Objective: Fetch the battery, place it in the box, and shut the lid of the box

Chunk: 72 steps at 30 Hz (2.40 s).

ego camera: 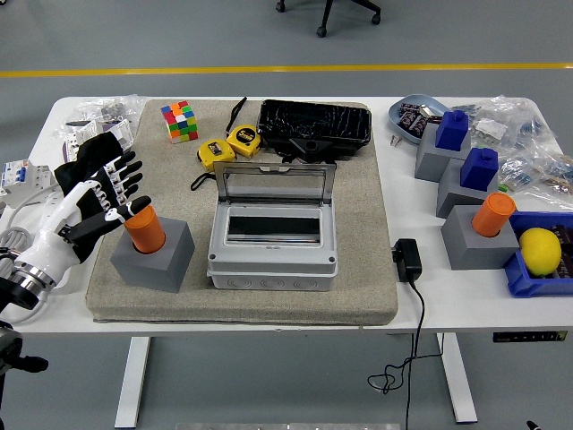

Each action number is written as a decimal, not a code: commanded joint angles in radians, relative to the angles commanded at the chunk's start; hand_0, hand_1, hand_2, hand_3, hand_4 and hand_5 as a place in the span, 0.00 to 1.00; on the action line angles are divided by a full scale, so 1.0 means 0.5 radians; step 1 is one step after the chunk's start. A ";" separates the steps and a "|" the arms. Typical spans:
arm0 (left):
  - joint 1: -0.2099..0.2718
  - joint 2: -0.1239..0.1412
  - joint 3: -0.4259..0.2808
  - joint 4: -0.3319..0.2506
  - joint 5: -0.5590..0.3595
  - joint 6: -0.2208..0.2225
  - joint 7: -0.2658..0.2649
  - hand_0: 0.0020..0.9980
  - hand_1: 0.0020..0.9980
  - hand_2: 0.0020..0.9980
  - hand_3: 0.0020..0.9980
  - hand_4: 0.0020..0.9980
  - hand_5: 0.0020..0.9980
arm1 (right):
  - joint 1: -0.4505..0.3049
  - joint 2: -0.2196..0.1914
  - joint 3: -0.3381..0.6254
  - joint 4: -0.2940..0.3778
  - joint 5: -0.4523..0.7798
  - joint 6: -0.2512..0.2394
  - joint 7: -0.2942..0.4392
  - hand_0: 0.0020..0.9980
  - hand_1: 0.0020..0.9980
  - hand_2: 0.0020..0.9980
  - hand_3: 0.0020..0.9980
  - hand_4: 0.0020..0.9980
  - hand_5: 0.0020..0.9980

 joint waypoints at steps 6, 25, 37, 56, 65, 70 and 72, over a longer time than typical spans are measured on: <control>-0.014 0.010 0.034 0.048 0.060 0.094 -0.017 1.00 1.00 1.00 1.00 1.00 0.44 | -0.004 -0.018 -0.019 -0.007 0.028 0.001 0.010 0.81 0.80 0.76 0.77 1.00 1.00; -0.008 0.005 0.132 -0.010 0.274 0.255 -0.073 1.00 1.00 1.00 0.95 1.00 0.11 | -0.008 -0.042 -0.001 -0.009 0.024 0.006 0.019 0.82 0.80 0.76 0.77 1.00 1.00; -0.006 -0.019 0.170 -0.005 0.295 0.308 -0.094 0.96 0.97 0.91 0.83 1.00 0.05 | -0.011 -0.044 0.013 -0.013 0.020 0.010 0.022 0.82 0.79 0.76 0.77 1.00 1.00; 0.006 -0.047 0.184 0.052 0.281 0.459 -0.143 0.90 0.94 0.84 0.75 1.00 0.02 | -0.002 -0.043 0.052 -0.021 -0.001 0.002 0.028 0.82 0.80 0.76 0.77 1.00 1.00; 0.024 -0.074 0.217 0.069 0.203 0.489 -0.162 0.92 0.92 0.81 0.73 1.00 0.00 | -0.003 -0.041 0.058 -0.023 -0.009 -0.003 0.025 0.82 0.80 0.77 0.77 1.00 1.00; 0.021 -0.071 0.231 0.086 0.137 0.499 -0.175 0.92 0.92 0.81 0.73 1.00 0.00 | 0.001 -0.043 0.062 -0.024 -0.015 -0.012 0.027 0.82 0.80 0.77 0.77 1.00 1.00; 0.021 -0.075 0.236 0.089 0.130 0.503 -0.177 0.82 0.87 0.79 0.72 1.00 0.01 | 0.002 -0.043 0.065 -0.025 -0.016 -0.014 0.028 0.82 0.81 0.77 0.77 1.00 1.00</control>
